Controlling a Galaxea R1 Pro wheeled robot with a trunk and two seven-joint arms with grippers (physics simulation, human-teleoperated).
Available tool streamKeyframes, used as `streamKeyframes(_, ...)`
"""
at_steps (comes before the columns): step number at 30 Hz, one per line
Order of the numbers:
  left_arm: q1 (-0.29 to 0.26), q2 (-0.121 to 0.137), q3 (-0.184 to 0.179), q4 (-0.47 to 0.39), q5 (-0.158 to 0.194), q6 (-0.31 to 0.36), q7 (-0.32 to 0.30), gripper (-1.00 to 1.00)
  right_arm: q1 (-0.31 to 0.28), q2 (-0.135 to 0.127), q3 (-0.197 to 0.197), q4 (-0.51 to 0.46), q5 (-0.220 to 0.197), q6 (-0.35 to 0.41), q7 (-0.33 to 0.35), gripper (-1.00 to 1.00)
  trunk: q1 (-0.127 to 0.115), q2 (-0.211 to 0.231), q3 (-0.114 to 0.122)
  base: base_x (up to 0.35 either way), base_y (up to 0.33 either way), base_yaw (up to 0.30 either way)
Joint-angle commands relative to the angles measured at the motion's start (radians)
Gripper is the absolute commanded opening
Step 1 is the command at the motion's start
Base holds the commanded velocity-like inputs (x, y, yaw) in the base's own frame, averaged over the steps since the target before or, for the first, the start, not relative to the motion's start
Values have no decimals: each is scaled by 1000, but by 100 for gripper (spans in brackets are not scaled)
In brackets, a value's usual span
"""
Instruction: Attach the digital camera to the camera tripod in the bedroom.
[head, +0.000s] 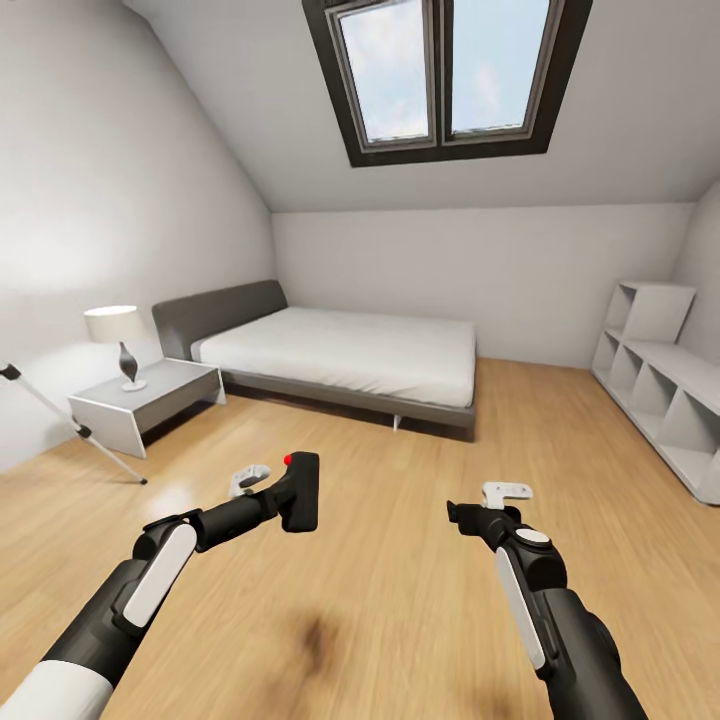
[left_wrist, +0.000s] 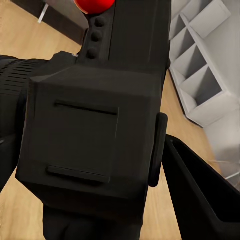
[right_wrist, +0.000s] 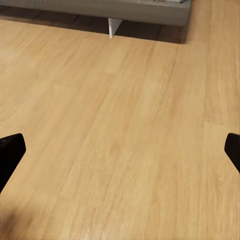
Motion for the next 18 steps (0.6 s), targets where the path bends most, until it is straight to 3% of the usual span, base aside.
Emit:
streamKeyframes(1, -1, 1, -1, 0, 2, 4, -2, -100, -1, 1, -1, -1, -2, 5, -3, 100, -4, 7, 2, 0, 0, 0)
streamKeyframes(7, -1, -2, -1, -2, -7, 5, 31, -100, -1, 1, -1, -1, -2, 6, -3, 100, -27, 49, 21, 0, 0, 0)
streamKeyframes(11, -1, -6, -1, -2, -11, 5, 127, -100, -1, 1, -1, -1, -3, 6, -3, 100, -42, 77, 33, 0, 0, 0)
streamKeyframes(16, -1, -28, -1, -6, -11, 4, 308, -100, -1, 1, 0, -1, -3, 6, -4, 100, -62, 112, 49, 0, 0, 0)
streamKeyframes(18, -1, -34, -2, -7, -11, 4, 350, -100, -1, 1, 0, 0, -3, 6, -4, 100, -69, 126, 55, 0, 0, 0)
